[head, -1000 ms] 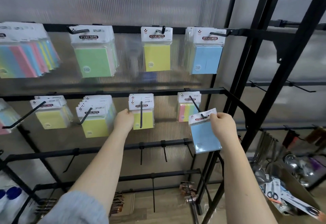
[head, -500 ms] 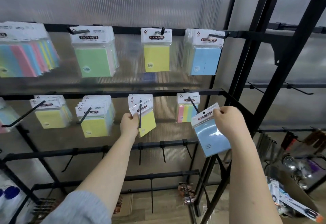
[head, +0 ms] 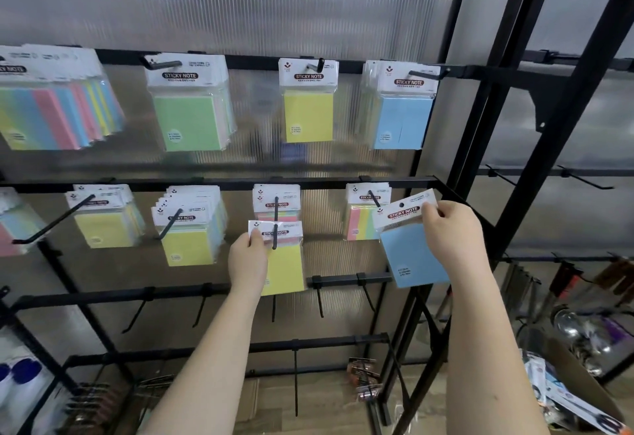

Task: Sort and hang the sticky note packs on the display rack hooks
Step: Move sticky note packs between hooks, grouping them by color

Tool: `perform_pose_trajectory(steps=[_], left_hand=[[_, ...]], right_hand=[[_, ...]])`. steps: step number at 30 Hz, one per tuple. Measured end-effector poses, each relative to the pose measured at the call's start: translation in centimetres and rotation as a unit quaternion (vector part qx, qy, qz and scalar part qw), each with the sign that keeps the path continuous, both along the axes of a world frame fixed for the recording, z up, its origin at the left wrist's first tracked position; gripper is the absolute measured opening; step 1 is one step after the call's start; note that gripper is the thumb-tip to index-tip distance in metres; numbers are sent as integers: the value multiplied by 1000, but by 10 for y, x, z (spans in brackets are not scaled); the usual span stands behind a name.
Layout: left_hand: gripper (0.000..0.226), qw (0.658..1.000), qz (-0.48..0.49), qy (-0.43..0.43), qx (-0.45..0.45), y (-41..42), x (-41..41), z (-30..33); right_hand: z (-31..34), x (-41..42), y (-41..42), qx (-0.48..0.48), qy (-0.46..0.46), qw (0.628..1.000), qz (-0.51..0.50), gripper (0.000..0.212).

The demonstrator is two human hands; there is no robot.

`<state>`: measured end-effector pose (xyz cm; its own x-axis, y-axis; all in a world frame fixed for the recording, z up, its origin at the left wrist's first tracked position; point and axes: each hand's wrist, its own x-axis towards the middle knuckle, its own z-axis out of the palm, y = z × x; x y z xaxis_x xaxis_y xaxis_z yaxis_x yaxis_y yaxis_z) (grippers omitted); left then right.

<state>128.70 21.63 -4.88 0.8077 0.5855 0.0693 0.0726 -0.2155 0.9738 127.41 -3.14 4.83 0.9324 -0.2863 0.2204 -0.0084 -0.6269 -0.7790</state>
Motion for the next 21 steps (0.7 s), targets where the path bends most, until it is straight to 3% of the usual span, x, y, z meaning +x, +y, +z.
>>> perform_pose_trajectory(steps=[5,9,16,21], left_hand=[[45,983,46,-46,173,-8,-34,2],[45,961,68,-92,251,-1,-47,-1],[47,968,57,-128,210,3,-48,35],[47,965,24,-203,161,-2,-42,70]], right_hand=[[1,1,5,30,-49,998,-8,39],[2,1,8,37,-80,996,-7,42],[4,-1,6,65,-150,987,-9,37],[11,-5,7,128,-198,972,-19,40]])
